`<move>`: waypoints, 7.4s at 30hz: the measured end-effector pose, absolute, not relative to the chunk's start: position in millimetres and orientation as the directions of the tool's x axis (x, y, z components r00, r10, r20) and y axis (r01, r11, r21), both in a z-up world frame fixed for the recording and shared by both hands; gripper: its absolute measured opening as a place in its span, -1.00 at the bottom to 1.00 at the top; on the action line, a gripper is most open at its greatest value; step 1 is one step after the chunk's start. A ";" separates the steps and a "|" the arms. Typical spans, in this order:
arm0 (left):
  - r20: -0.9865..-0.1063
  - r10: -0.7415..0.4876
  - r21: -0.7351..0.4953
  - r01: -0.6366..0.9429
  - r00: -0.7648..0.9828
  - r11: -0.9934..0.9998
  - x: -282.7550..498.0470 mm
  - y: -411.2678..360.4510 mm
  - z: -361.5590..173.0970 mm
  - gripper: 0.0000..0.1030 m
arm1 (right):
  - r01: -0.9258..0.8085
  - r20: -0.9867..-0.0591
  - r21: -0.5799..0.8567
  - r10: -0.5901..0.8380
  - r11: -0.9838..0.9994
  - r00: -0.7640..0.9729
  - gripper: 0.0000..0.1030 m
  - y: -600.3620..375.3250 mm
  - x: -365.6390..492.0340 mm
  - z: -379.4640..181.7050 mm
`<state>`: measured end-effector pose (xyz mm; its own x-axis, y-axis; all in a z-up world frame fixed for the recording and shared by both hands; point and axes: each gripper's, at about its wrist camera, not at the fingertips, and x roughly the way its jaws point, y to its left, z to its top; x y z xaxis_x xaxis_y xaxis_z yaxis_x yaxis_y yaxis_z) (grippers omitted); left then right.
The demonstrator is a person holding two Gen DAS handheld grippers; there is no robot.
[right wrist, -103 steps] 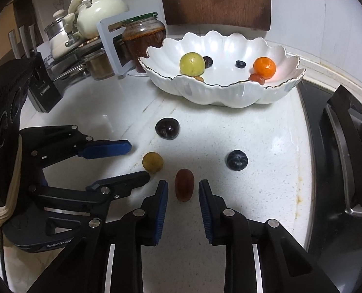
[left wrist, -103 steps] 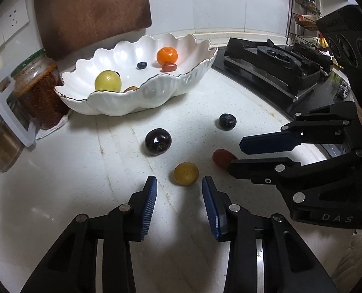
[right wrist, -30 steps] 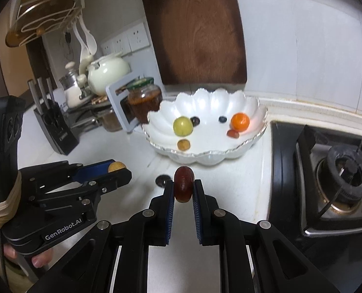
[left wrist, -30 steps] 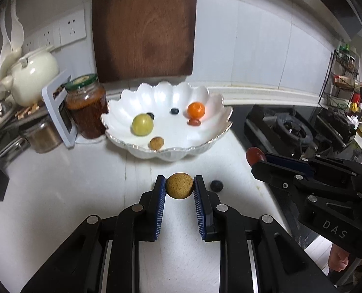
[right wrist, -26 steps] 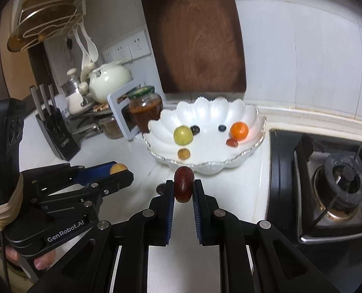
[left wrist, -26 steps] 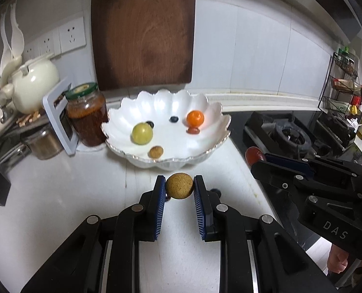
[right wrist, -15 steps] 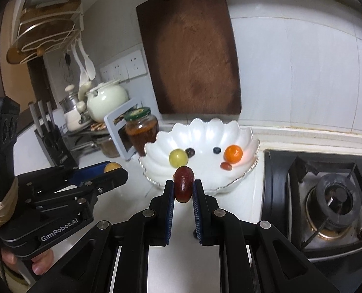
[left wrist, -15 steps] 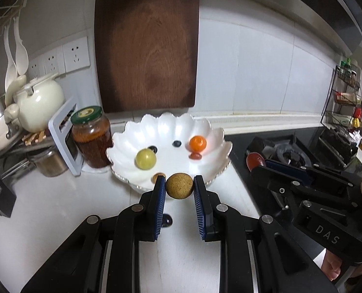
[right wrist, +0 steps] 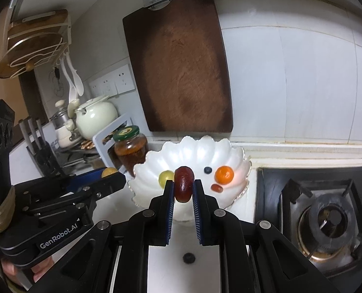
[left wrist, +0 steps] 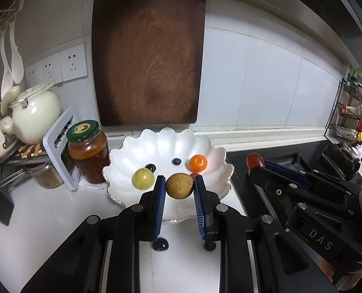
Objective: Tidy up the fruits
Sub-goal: 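Carry the golden fruit and dark red oval fruit over the white bowl, then open the left tool to drop the golden fruit while the right tool drops the red oval, then withdraw both open tools from the bowl toward the dark plum and blueberry, then grasp the dark plum with the left tool while the right tool grasps the blueberry, then lift the plum and blueberry and carry them over the white bowl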
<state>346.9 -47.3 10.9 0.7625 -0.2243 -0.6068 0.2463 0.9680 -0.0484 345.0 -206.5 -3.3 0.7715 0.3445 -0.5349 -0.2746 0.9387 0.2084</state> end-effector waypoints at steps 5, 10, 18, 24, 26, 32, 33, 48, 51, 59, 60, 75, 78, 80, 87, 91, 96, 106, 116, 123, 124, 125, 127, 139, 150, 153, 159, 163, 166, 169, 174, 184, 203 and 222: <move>-0.614 -0.219 -0.053 0.238 0.759 0.970 363.7 -49.9 13.6 -0.54 | -0.270 -0.550 0.212 0.343 0.939 0.761 -0.68 -208.4 362.6 -4.5; -0.633 -0.210 -0.063 0.220 0.745 0.973 383.6 -49.4 10.3 -0.54 | -0.258 -0.568 0.187 0.319 0.948 0.759 -0.68 -206.9 380.0 -5.9; -0.678 -0.193 -0.062 0.206 0.709 0.977 415.9 -50.8 -2.2 -0.54 | -0.250 -0.603 0.145 0.286 0.957 0.745 -0.68 -204.2 407.8 -10.1; -0.732 -0.205 -0.087 0.209 0.650 0.974 443.6 -55.5 -19.9 -0.54 | -0.238 -0.649 0.148 0.276 0.960 0.709 -0.68 -204.7 429.9 -22.2; -0.750 -0.205 -0.091 0.208 0.628 0.974 452.9 -58.0 -27.7 -0.54 | -0.234 -0.668 0.148 0.271 0.961 0.693 -0.68 -205.1 437.1 -27.2; -0.793 -0.203 -0.100 0.206 0.574 0.974 473.6 -62.2 -47.8 -0.54 | -0.220 -0.729 0.159 0.265 0.962 0.631 -0.68 -207.7 458.3 -47.8; -0.802 -0.203 -0.101 0.206 0.563 0.973 476.8 -62.7 -51.2 -0.54 | -0.220 -0.738 0.161 0.265 0.962 0.620 -0.68 -207.8 462.1 -51.8; -0.878 -0.188 -0.096 0.223 0.441 0.970 509.3 -76.8 -95.2 -0.53 | -0.212 -0.819 0.187 0.272 0.959 0.506 -0.67 -208.9 493.2 -98.0; -0.876 -0.177 -0.081 0.226 0.449 0.971 506.8 -75.8 -95.9 -0.45 | -0.203 -0.822 0.189 0.268 0.961 0.502 -0.66 -210.4 495.4 -100.6; -0.865 -0.132 -0.034 0.205 0.484 0.978 497.2 -66.0 -86.9 -0.21 | -0.179 -0.814 0.171 0.241 0.969 0.529 -0.31 -214.5 492.2 -96.6; -0.861 -0.126 -0.027 0.203 0.492 0.979 494.5 -63.5 -84.1 -0.19 | -0.176 -0.812 0.174 0.242 0.969 0.531 -0.31 -215.1 490.7 -95.0; -0.773 -0.074 0.052 0.180 0.630 0.982 439.3 -34.9 -28.6 -0.08 | -0.203 -0.726 0.118 0.223 0.972 0.650 -0.31 -202.4 439.7 -48.6; -0.759 -0.083 0.045 0.180 0.646 0.983 427.5 -29.1 -19.7 -0.08 | -0.208 -0.698 0.099 0.217 0.973 0.682 -0.31 -198.5 426.5 -35.3; -0.751 -0.087 0.041 0.178 0.654 0.983 420.9 -25.2 -15.1 -0.08 | -0.212 -0.680 0.088 0.215 0.973 0.702 -0.31 -195.9 417.8 -27.0; -0.719 -0.111 0.032 0.192 0.686 0.981 392.9 -15.7 3.2 -0.08 | -0.209 -0.629 0.091 0.219 0.974 0.746 -0.31 -190.5 391.1 -7.1; -0.701 -0.120 0.035 0.201 0.703 0.979 376.4 -12.5 10.6 -0.07 | -0.218 -0.619 0.114 0.241 0.969 0.747 -0.31 -188.9 379.4 -2.8; -0.684 -0.120 0.051 0.210 0.720 0.976 359.6 -10.2 14.9 -0.02 | -0.223 -0.603 0.107 0.241 0.969 0.761 -0.31 -187.3 365.0 2.1; -0.664 -0.109 0.063 0.201 0.739 0.978 333.3 -2.8 14.7 0.01 | -0.222 -0.586 0.103 0.240 0.970 0.774 -0.31 -185.1 341.4 -0.4; -0.697 -0.126 0.029 0.204 0.706 0.979 319.4 4.3 -5.6 0.02 | -0.214 -0.603 0.114 0.239 0.970 0.761 -0.31 -181.6 326.4 -10.7; -0.724 -0.141 0.000 0.204 0.675 0.979 317.4 7.5 -26.8 0.04 | -0.204 -0.634 0.115 0.230 0.972 0.738 -0.31 -177.0 319.0 -27.8; -0.728 -0.142 -0.002 0.205 0.671 0.979 317.2 7.7 -30.1 0.04 | -0.200 -0.641 0.111 0.224 0.973 0.734 -0.31 -176.3 318.3 -31.4; -0.731 -0.143 -0.006 0.203 0.667 0.979 317.1 8.2 -33.5 0.04 | -0.197 -0.645 0.108 0.219 0.974 0.732 -0.31 -175.8 317.6 -33.7; -0.739 -0.147 -0.013 0.204 0.658 0.979 317.3 9.0 -40.8 0.04 | -0.195 -0.656 0.099 0.211 0.976 0.724 -0.31 -174.7 316.2 -40.1; -0.765 -0.192 -0.032 0.262 0.615 0.965 319.1 4.9 -71.6 0.04 | -0.186 -0.722 0.111 0.208 0.976 0.660 -0.31 -173.3 315.2 -76.1; -0.793 -0.245 -0.074 0.311 0.558 0.948 332.8 0.0 -97.6 0.04 | -0.189 -0.768 0.114 0.207 0.975 0.606 -0.31 -170.9 324.3 -103.9; -0.797 -0.263 -0.090 0.323 0.543 0.942 337.2 -1.0 -104.8 0.04 | -0.188 -0.783 0.122 0.211 0.975 0.586 -0.31 -169.8 328.1 -112.4; -0.813 -0.267 -0.096 0.334 0.518 0.938 348.9 -7.2 -120.5 0.04 | -0.185 -0.800 0.121 0.206 0.975 0.563 -0.31 -168.6 334.7 -125.2; -0.815 -0.282 -0.106 0.348 0.507 0.931 355.7 -10.8 -127.8 0.03 | -0.179 -0.810 0.129 0.208 0.975 0.548 -0.31 -169.9 341.0 -132.5; -0.819 -0.283 -0.106 0.354 0.500 0.929 361.3 -13.8 -132.8 0.03 | -0.174 -0.817 0.133 0.208 0.976 0.538 -0.31 -170.1 346.0 -137.3; -0.825 -0.281 -0.106 0.355 0.490 0.929 366.7 -15.8 -139.5 0.03 | -0.173 -0.820 0.132 0.206 0.976 0.534 -0.32 -169.6 349.7 -140.9; -0.833 -0.279 -0.110 0.352 0.477 0.930 373.5 -17.3 -148.3 0.03 | -0.170 -0.829 0.125 0.198 0.977 0.523 -0.32 -168.6 355.1 -147.1; -0.845 -0.267 -0.106 0.344 0.463 0.933 383.1 -22.8 -155.9 -0.09 | -0.172 -0.836 0.132 0.203 0.976 0.510 -0.34 -169.1 362.8 -152.2; -0.852 -0.237 -0.086 0.322 0.467 0.943 383.0 -24.6 -154.7 -0.45 | -0.197 -0.843 0.138 0.219 0.971 0.492 -0.54 -167.0 363.7 -155.7; -0.828 -0.216 -0.070 0.287 0.518 0.955 342.0 -27.8 -121.2 -0.45 | -0.218 -0.790 0.165 0.261 0.962 0.555 -0.54 -179.8 338.0 -126.1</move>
<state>342.0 -27.8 -121.2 0.5177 -0.2164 -0.8278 0.2867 0.9554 -0.0704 338.0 -179.8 -126.1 0.5549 0.2613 -0.7899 -0.2185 0.9618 0.1647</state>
